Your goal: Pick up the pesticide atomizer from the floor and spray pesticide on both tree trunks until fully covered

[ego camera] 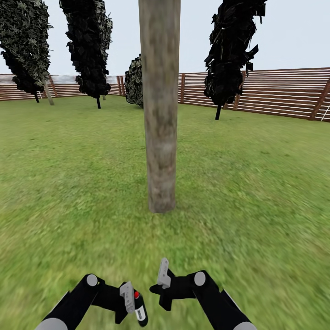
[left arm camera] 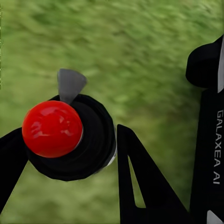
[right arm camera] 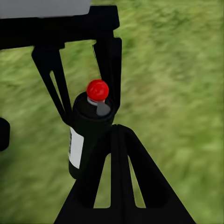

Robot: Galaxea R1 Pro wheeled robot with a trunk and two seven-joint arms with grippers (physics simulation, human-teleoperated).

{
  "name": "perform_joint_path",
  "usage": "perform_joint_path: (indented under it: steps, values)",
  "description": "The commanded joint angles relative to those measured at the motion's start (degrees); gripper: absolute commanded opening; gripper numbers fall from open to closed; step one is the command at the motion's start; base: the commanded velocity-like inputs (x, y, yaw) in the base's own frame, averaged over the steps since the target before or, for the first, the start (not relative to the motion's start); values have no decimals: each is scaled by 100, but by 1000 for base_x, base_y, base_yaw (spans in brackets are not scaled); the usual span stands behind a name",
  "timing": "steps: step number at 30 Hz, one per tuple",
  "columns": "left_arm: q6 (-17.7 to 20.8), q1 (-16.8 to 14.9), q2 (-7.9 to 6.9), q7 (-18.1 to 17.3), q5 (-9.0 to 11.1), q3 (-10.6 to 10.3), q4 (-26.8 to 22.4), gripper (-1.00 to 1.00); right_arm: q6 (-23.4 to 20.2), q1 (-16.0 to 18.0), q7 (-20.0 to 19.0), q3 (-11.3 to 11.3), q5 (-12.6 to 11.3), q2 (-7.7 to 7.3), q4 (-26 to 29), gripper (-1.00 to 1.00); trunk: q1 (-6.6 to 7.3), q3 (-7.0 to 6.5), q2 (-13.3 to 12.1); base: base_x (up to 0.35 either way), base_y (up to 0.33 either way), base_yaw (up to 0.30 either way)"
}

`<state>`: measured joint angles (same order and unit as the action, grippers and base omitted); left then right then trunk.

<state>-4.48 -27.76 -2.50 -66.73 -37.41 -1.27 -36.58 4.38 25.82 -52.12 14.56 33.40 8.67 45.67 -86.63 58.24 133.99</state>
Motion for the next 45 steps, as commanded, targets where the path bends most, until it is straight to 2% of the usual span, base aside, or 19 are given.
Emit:
perform_joint_path:
  steps: [1, 8, 19, 32, 45]
  values:
    - [-48, -2, -1, -6, -24, -19, -28, -100, 45, 2, -9, -6, 60, 6, 5, -100, 1, 5, 2, 0, 0, 0]
    - [-67, -2, 13, -52, -11, -31, -89, -100, 45, 2, -9, -7, 66, 12, -4, -100, 1, 5, 2, 0, 0, 0]
    - [-79, -2, 232, -68, -3, -31, -95, -100, 45, 2, -1, -15, 74, 12, -14, -100, 1, 5, 2, 0, 0, 0]
    - [-79, -11, 257, -70, 31, -31, -95, -100, 45, 2, 0, -15, 79, 4, -15, -100, 1, 5, 2, 0, 0, 0]
    - [-79, -19, 357, -77, 48, -31, -95, -100, 45, 2, 0, -15, 82, 4, -23, -100, 1, 5, 2, 0, 0, 0]
